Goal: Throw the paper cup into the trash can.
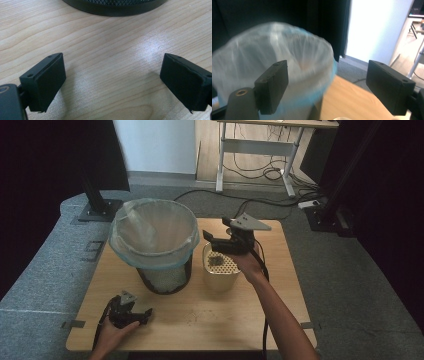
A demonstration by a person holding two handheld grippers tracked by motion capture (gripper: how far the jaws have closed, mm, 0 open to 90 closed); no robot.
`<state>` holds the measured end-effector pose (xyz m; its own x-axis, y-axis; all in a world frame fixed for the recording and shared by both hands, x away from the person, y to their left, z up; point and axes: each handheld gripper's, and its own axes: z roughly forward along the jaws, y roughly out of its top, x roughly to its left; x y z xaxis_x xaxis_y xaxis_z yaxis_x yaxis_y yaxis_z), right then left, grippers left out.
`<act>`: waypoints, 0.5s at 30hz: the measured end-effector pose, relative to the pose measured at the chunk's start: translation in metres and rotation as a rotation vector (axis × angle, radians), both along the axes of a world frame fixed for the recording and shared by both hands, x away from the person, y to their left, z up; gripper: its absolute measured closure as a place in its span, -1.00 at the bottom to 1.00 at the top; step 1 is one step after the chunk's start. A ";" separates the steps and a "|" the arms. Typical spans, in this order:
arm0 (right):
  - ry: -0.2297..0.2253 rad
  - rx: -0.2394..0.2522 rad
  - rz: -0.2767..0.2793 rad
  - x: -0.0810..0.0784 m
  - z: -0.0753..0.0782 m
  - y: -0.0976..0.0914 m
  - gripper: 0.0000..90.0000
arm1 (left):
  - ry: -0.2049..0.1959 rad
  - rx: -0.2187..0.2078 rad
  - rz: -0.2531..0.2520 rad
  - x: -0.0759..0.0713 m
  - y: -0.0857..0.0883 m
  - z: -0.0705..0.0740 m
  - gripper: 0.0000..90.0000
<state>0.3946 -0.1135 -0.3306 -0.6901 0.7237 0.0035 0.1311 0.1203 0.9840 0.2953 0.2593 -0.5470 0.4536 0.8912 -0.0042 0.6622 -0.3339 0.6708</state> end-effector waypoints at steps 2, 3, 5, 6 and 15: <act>0.008 -0.002 -0.013 -0.004 -0.013 -0.010 -0.57 | 0.001 0.001 -0.001 0.000 0.000 0.000 -0.87; 0.028 0.006 -0.022 -0.010 -0.028 -0.022 -0.56 | 0.001 0.001 -0.001 0.000 0.000 0.000 -0.87; 0.040 -0.004 -0.040 -0.016 -0.044 -0.033 -0.55 | 0.001 0.002 -0.001 0.000 0.000 0.000 -0.87; 0.040 -0.004 -0.040 -0.016 -0.044 -0.033 -0.55 | 0.001 0.001 -0.001 0.000 0.000 0.000 -0.87; 0.119 -0.006 -0.118 -0.041 -0.111 -0.072 -0.48 | 0.003 0.002 -0.003 0.000 0.000 0.000 -0.87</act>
